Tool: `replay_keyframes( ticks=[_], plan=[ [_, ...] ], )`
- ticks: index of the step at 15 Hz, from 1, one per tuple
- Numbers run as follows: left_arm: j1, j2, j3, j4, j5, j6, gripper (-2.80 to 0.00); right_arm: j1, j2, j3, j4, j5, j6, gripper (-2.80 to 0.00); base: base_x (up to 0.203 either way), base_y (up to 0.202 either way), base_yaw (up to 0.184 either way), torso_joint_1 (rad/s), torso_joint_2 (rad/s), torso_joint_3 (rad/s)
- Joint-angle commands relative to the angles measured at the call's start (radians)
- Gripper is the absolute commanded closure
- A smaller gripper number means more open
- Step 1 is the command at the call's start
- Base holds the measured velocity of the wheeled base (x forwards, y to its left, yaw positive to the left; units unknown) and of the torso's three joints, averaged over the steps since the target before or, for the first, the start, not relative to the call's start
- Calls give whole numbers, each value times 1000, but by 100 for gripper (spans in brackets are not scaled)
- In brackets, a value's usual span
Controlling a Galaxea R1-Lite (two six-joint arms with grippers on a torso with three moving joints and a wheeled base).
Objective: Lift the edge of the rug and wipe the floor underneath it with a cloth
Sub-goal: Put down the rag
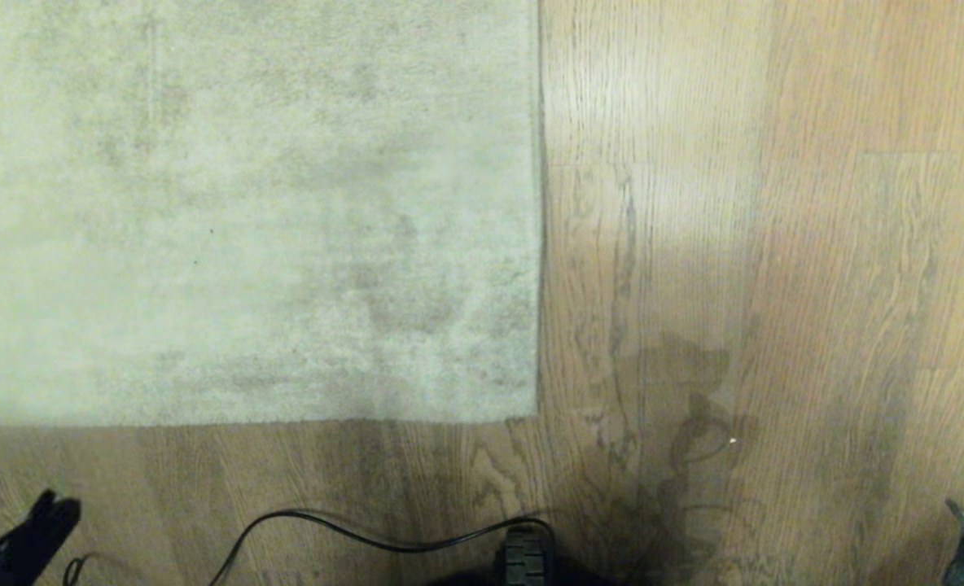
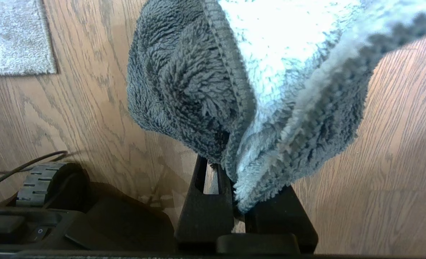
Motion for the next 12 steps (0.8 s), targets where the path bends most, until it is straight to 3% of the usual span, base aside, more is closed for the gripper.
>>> replay_keyframes(
  ticks=[1, 2, 4, 6, 12],
  plan=[
    [61, -341, 27, 235, -4, -29, 0, 0, 2, 0, -1, 0, -1, 0, 0, 0, 0, 0, 0, 0],
    [82, -394, 30, 312, -8, -55, 0, 0, 2, 0, -1, 0, 1, 0, 0, 0, 0, 0, 0, 0],
    [99, -484, 31, 363, -14, -128, 0, 0, 0, 0, -1, 0, -1, 0, 0, 0, 0, 0, 0, 0],
    [101, -547, 44, 370, -58, -253, 0, 0, 2, 0, -1, -1, 3, 0, 0, 0, 0, 0, 0, 0],
    [102, -546, 48, 390, -63, -306, 0, 0, 2, 0, -1, -1, 5, 0, 0, 0, 0, 0, 0, 0]
  ],
)
